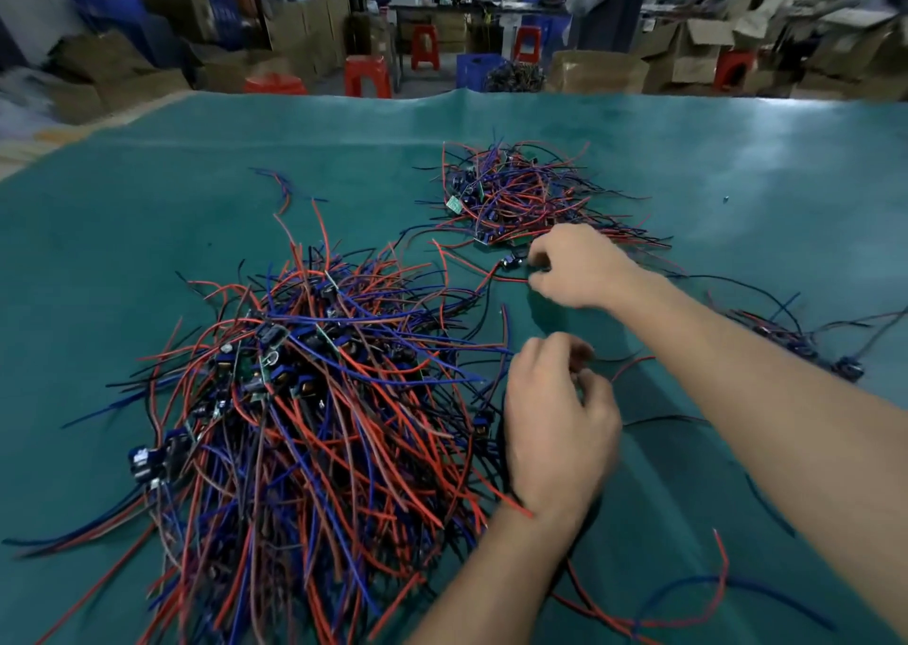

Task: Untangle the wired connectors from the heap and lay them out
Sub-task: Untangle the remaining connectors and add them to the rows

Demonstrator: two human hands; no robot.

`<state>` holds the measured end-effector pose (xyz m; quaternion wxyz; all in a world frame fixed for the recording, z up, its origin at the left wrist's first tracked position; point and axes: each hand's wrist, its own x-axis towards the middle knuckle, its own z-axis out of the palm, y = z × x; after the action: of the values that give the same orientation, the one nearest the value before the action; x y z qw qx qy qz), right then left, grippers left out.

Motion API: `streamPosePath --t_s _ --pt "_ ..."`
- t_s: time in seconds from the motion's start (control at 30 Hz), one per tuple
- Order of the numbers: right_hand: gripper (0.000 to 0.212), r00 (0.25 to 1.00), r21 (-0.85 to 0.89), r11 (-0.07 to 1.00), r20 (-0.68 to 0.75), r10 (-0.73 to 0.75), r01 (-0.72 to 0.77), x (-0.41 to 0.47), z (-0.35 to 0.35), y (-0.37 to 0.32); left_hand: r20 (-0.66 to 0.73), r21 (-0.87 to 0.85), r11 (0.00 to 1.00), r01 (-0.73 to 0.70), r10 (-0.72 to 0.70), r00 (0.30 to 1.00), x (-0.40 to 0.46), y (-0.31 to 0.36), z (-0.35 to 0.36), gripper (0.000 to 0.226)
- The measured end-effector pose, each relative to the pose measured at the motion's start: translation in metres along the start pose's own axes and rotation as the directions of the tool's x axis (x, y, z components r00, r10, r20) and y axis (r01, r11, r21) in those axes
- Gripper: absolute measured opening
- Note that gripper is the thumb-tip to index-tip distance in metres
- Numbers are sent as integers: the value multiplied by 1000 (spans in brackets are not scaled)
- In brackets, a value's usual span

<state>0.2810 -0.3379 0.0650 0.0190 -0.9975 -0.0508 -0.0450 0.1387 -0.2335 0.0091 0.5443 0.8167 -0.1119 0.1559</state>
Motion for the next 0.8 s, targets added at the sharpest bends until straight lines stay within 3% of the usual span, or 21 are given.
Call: streamPosePath --t_s 0.1,0.17,0.27,0.33,0.47,0.6,0.73,0.8 --pt "15 993 46 999 -120 -4 9 -12 6 10 10 -1 1000 17 -17 1000 0 2 -1 21" --pt "12 968 182 983 -247 28 18 -26 -5 18 -8 -9 1000 29 -29 1000 0 1 0 20" --pt "9 831 410 911 -520 197 41 -67 -31 33 -49 -91 994 68 -72 996 2 2 1 15" --pt "7 741 518 849 -610 281 105 -101 -41 38 -52 -122 988 90 -97 994 2 2 2 13" --pt "12 741 767 595 -540 399 238 -146 -31 23 -38 -153 982 107 -114 993 1 -1 2 13" --pt "27 825 873 397 -434 362 285 -156 1 3 22 -335 927 169 -172 985 -2 3 3 31" --pt "27 871 925 312 -329 366 219 -152 18 -10 70 -406 888 216 -206 976 2 -2 2 48" --pt "24 866 939 267 -310 391 216 -151 21 -10 87 -418 887 197 -177 980 3 -2 2 38"
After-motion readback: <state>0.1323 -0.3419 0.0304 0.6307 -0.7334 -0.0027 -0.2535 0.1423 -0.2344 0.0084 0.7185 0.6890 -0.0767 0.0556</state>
